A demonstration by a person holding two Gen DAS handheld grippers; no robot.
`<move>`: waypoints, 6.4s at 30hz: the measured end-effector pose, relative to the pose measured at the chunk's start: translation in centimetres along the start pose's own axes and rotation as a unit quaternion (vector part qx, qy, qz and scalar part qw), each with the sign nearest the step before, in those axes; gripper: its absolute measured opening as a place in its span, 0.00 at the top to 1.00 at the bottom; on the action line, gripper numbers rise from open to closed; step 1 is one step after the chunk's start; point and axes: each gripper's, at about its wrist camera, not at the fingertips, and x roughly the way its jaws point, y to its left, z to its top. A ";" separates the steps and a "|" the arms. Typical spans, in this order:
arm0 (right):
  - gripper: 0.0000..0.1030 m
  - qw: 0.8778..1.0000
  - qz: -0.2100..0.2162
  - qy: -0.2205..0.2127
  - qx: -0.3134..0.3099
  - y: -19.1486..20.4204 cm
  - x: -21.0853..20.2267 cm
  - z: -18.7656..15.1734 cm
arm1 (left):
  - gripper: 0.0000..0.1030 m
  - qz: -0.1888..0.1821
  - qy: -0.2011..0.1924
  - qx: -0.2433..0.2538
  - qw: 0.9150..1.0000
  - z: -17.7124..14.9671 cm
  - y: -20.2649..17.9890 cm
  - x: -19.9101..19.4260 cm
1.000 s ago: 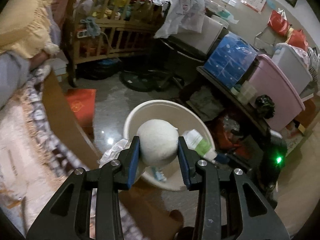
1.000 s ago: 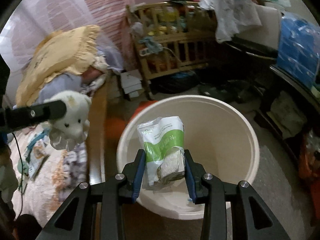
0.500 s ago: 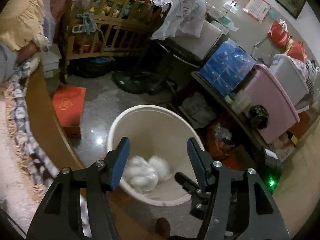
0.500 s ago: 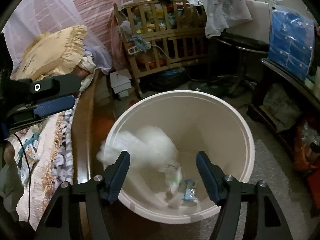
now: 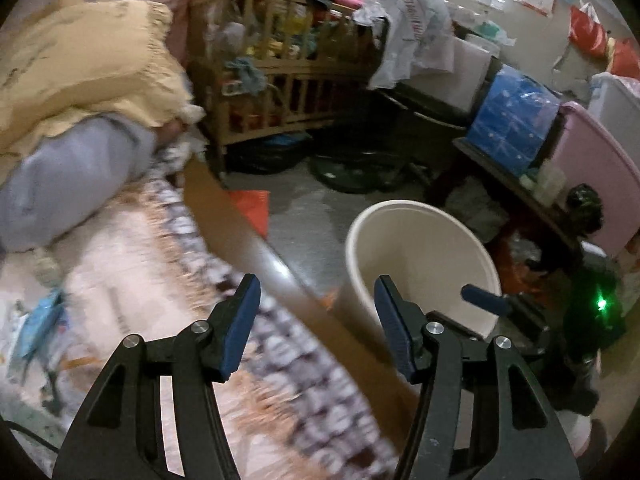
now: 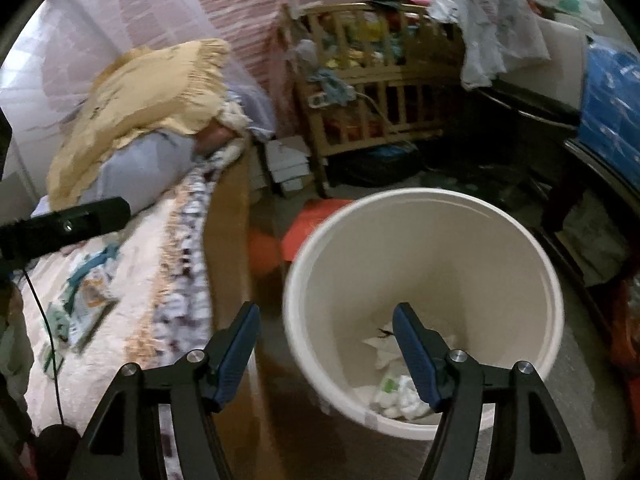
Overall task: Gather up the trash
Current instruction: 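Move both open tools back over the trash on the bed, then grasp the beige crumpled cloth with the right tool while the left tool grasps a small teal piece, then carry both items over the white bucket and open both tools to drop them, then move both open tools back toward the green plush and medicine box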
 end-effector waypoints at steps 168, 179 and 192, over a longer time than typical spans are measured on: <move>0.60 0.997 -0.012 0.033 0.062 -7.5 1.3 0.9 | 0.56 -0.149 0.057 -0.075 0.984 4.5 -5.6 9.8; 0.57 0.999 0.027 0.023 0.021 -3.4 1.5 0.8 | 0.56 -0.051 0.026 -0.040 0.998 3.1 -1.5 3.8; 0.41 0.989 0.138 0.040 -0.025 7.6 1.6 0.6 | 0.56 0.033 0.013 -0.055 0.998 -0.4 7.4 -4.2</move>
